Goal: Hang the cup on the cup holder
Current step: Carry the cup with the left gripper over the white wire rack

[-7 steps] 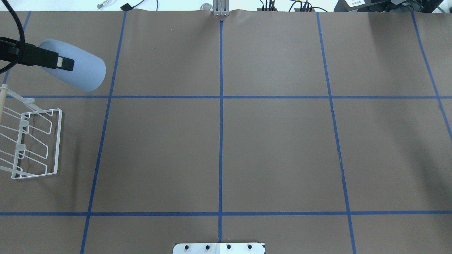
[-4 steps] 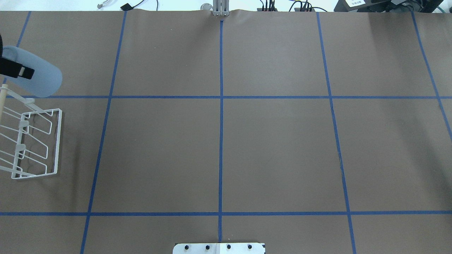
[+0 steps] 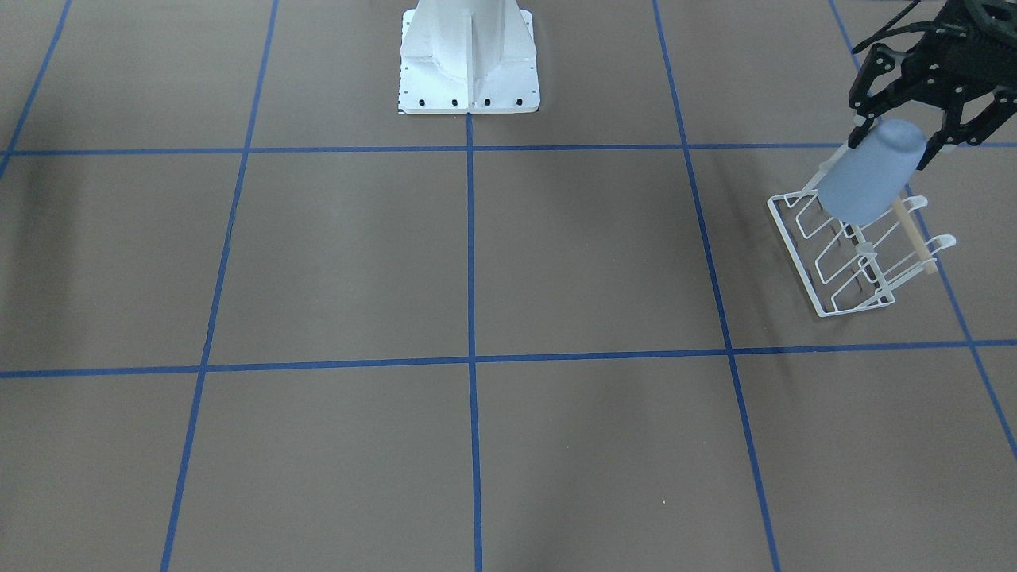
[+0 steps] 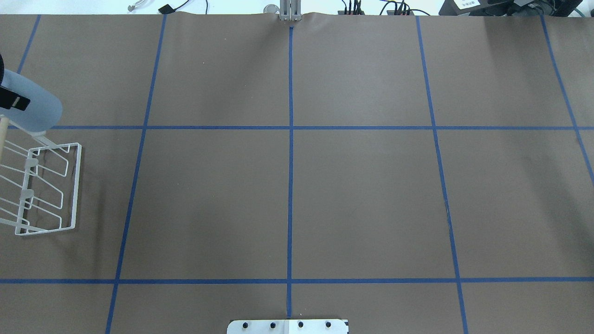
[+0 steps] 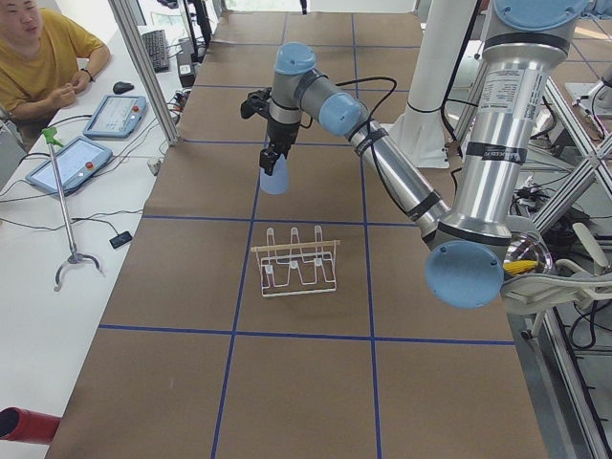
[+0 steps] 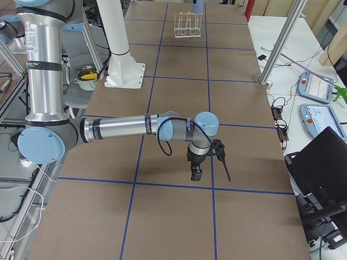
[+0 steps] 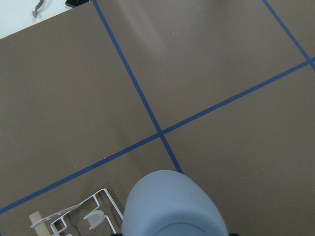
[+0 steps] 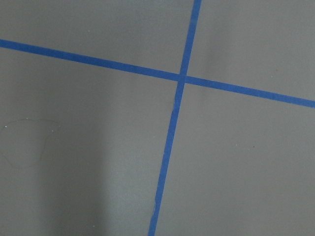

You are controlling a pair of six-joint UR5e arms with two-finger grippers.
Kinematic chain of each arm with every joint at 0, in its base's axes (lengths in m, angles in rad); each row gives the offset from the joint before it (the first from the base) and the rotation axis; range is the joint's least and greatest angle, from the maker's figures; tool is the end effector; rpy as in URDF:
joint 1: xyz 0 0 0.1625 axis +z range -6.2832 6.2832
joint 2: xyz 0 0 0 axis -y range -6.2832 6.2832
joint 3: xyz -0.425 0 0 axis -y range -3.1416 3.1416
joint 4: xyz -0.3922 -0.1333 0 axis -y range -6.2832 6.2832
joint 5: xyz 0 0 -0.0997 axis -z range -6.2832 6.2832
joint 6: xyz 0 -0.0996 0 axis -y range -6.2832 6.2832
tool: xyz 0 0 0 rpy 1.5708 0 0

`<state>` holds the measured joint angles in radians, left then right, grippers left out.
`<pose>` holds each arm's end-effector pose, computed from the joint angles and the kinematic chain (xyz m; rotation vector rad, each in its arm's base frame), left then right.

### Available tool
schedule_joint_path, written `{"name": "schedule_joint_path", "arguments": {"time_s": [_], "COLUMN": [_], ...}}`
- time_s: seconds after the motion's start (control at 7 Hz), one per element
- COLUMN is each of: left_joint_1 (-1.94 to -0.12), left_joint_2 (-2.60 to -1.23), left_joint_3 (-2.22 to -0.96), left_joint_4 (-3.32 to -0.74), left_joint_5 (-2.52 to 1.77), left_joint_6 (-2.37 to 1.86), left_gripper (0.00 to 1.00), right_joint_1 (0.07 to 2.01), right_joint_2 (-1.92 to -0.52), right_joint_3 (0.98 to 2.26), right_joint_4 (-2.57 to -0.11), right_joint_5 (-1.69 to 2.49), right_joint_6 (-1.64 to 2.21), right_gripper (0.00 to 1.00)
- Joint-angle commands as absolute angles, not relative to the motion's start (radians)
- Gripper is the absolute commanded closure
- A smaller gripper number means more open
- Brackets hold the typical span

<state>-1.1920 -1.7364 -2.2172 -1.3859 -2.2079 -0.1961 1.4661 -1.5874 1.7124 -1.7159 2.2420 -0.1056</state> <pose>0.1041 -0.4619 0.3034 0.4078 0.7656 0.3708 0.0208 -0.4850 0.6185 -0.0191 -0.6723 -0.1956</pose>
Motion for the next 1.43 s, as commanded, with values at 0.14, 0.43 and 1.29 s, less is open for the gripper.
{"name": "schedule_joint_path", "arguments": {"time_s": [0.14, 0.43, 1.29], "left_joint_1": [-1.198, -1.203, -1.2], "left_joint_2": [-1.736, -1.714, -1.683], "left_joint_3": [-2.12, -2.028, -1.928], "left_joint_4": [-1.411, -1.523, -1.626], "left_joint_5": [-2.204, -2.204, -2.214], "left_joint_6": [-0.08, -0.052, -0.057], "left_gripper": [1.0, 1.0, 1.0], "right_joint_1": [1.466, 1.466, 1.466], "right_joint_2": [-1.591, -1.595, -1.6], "right_joint_3": [1.71, 1.713, 1.718], "right_joint_4": [-1.717, -1.715, -1.715], "right_joint_5": [2.255, 2.26, 2.258], "right_joint_6": [-0.098, -0.1, -0.097], "right_gripper": [0.0, 0.0, 0.0]}}
